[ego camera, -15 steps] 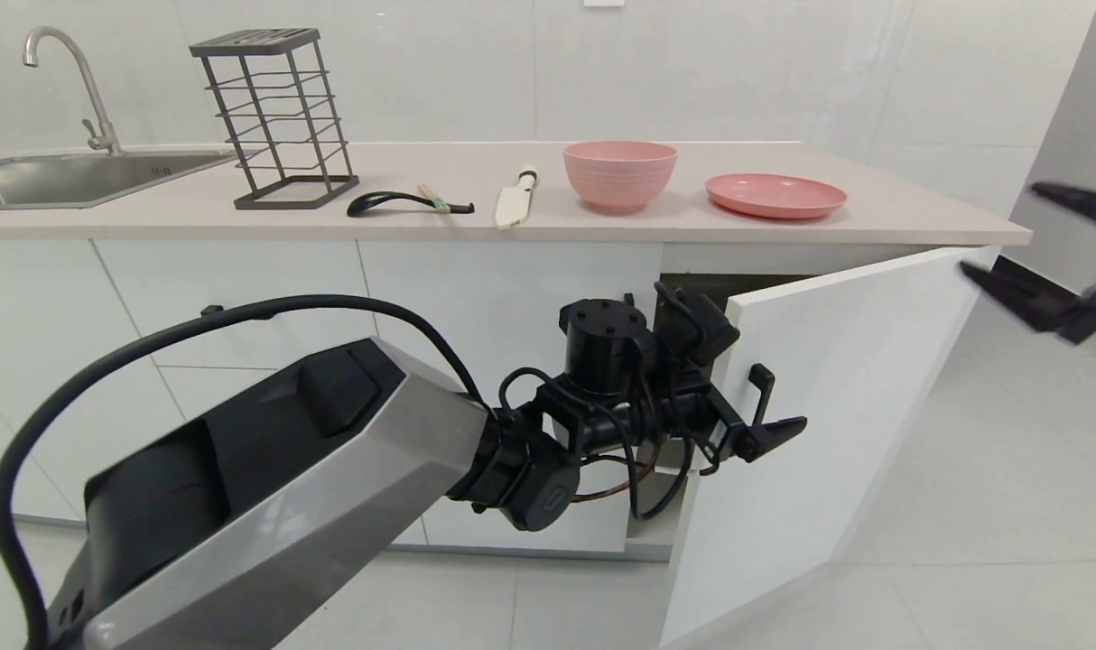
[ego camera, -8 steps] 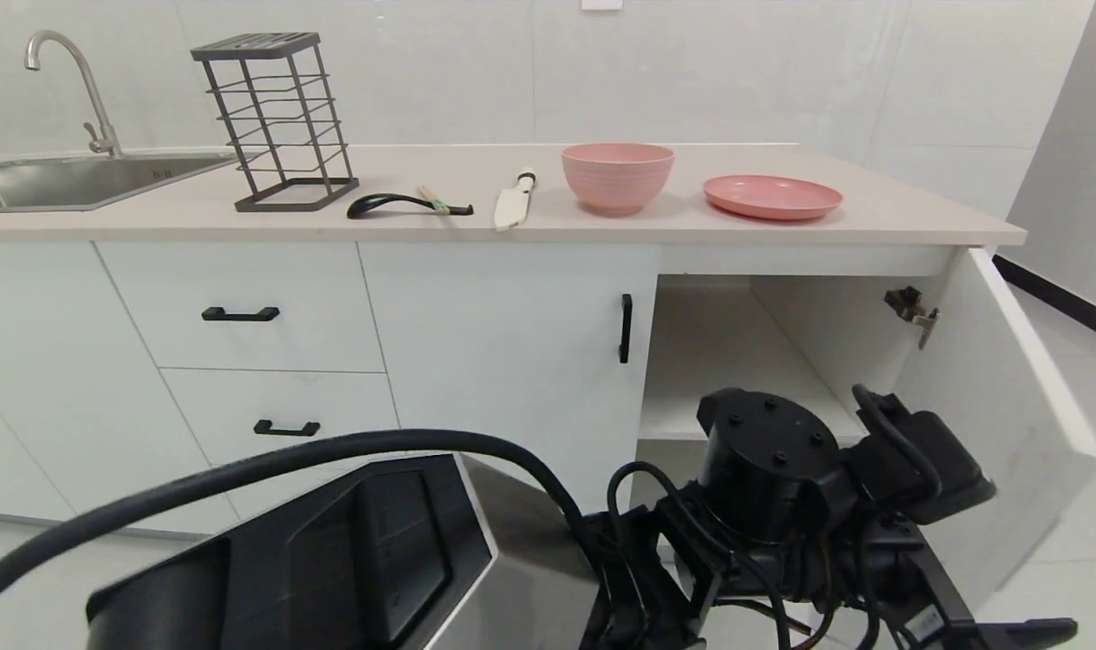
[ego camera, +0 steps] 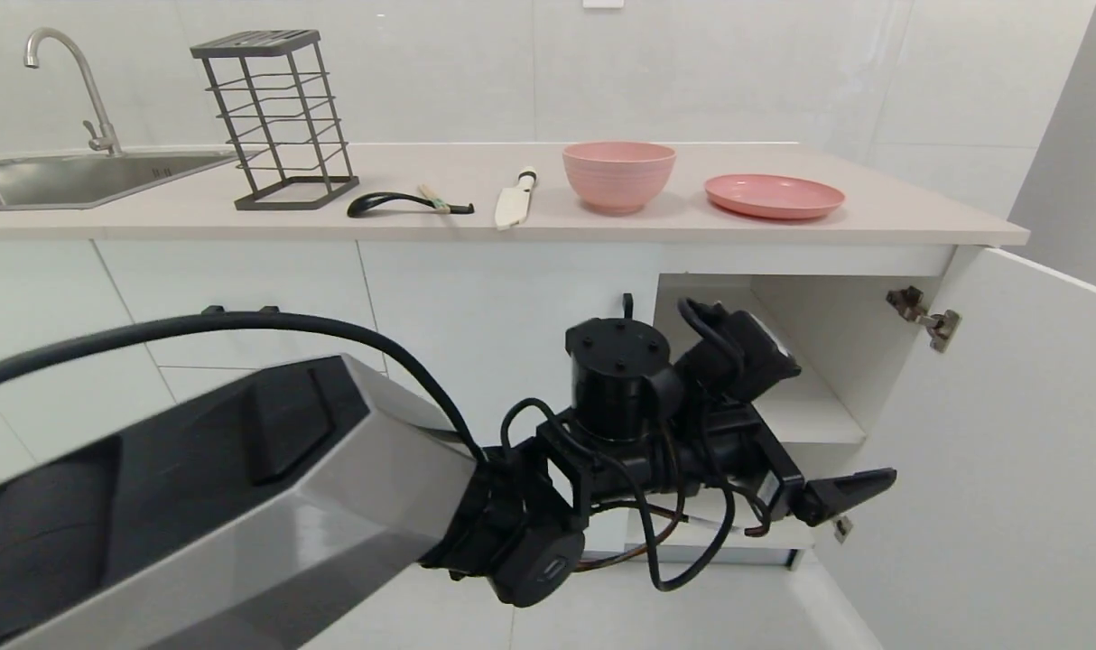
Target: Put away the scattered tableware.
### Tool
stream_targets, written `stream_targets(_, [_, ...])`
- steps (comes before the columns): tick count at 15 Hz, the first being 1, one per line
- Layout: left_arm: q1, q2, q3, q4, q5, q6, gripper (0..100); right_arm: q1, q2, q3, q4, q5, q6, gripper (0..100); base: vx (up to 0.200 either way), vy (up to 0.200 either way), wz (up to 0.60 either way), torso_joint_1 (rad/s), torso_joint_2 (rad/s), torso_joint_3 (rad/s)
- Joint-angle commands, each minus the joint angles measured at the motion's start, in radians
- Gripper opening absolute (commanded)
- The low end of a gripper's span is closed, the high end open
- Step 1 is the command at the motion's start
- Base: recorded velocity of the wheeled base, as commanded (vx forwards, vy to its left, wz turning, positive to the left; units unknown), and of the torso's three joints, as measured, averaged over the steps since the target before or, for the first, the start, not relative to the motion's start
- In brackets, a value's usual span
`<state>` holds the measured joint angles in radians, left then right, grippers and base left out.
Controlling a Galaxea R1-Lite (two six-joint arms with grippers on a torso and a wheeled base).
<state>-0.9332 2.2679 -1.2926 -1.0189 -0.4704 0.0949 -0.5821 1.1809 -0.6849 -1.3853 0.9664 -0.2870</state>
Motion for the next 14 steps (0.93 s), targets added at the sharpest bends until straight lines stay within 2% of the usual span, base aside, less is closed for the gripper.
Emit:
stream_targets(1, [0.065,-0.162,0.093,0.002,0.004,-0.003,100,0.082,0.036,0.059,-0.001,0.0,-0.018,100,0.0,0.0,0.0,0.0,0.0,0.0])
stream_targets(2, [0.093,-0.234,0.159,0.0,0.015,-0.004,100,0.117,0.052,0.087,-0.004,0.0,-0.021,100,0.0,0.0,0.0,0.0,0.0,0.0])
stream_targets(3, [0.129,-0.338,0.274,-0.001,0.033,-0.004,100,0.188,0.066,0.133,-0.001,0.0,-0.027,100,0.0,0.0,0.0,0.0,0.0,0.0])
stream_targets(4, [0.146,-0.404,0.351,-0.001,0.042,-0.004,100,0.22,0.089,0.174,-0.001,0.002,-0.031,100,0.0,0.0,0.0,0.0,0.0,0.0])
stream_targets(6, [0.166,-0.544,0.481,-0.003,0.076,-0.009,100,0.243,0.143,0.235,-0.004,0.002,-0.049,100,0.0,0.0,0.0,0.0,0.0,0.0])
stream_targets(8, [0.212,-0.745,0.564,0.007,0.124,-0.04,100,0.245,0.198,0.234,-0.021,0.003,-0.05,100,0.0,0.0,0.0,0.0,0.0,0.0])
stream_targets(10, [0.367,-0.964,0.641,0.03,0.147,-0.03,100,0.285,0.201,0.251,-0.023,0.003,-0.05,100,0.0,0.0,0.0,0.0,0.0,0.0])
stream_targets(11, [0.485,-1.105,0.708,0.053,0.148,-0.029,100,0.301,0.194,0.275,-0.023,0.003,-0.052,100,0.0,0.0,0.0,0.0,0.0,0.0])
stream_targets(13, [0.68,-1.395,0.914,0.091,0.141,-0.04,100,0.329,0.112,0.327,-0.023,0.005,-0.055,100,0.0,0.0,0.0,0.0,0.0,0.0])
stream_targets(14, [0.737,-1.61,1.056,0.131,0.13,-0.041,100,0.384,0.034,0.375,-0.024,0.005,-0.055,100,0.0,0.0,0.0,0.0,0.0,0.0])
